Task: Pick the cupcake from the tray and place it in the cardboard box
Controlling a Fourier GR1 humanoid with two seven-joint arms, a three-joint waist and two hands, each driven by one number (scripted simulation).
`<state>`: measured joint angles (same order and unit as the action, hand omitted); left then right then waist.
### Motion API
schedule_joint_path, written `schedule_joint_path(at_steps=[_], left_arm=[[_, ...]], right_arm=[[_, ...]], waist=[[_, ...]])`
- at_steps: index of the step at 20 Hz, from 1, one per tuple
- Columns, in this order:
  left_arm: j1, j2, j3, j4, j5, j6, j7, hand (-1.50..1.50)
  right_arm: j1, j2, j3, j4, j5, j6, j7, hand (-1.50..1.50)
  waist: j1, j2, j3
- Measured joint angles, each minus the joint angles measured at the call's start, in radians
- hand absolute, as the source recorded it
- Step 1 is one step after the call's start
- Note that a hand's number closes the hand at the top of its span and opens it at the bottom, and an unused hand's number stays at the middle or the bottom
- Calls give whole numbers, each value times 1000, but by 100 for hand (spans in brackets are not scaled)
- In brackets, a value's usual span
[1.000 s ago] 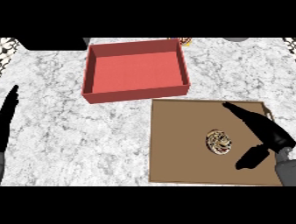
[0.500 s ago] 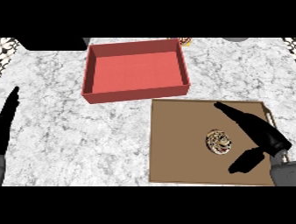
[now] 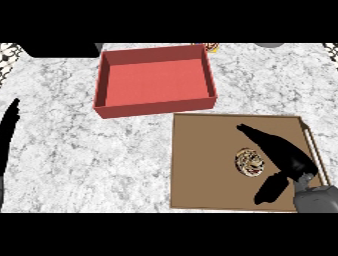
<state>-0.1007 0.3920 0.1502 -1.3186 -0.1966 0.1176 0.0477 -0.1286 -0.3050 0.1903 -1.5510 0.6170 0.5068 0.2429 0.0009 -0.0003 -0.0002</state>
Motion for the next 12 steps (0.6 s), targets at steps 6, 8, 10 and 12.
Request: schedule_joint_path(at_steps=[6, 8, 10, 12], left_arm=[[-8, -9, 14, -10, -12, -16, 12, 0], [-1, -17, 12, -19, -16, -15, 14, 0], [-10, -22, 8, -28, -23, -15, 32, 0], [-15, -25, 10, -29, -28, -16, 36, 0]], right_arm=[[-25, 45, 17, 110, 103, -103, -38, 150], [-36, 48, 16, 133, 142, -166, -65, 150], [-63, 54, 8, 190, 179, -230, -98, 150], [-78, 64, 8, 200, 213, -273, -97, 150]], waist=[[1, 1, 1], [2, 0, 0], [3, 0, 0], [2, 0, 0]])
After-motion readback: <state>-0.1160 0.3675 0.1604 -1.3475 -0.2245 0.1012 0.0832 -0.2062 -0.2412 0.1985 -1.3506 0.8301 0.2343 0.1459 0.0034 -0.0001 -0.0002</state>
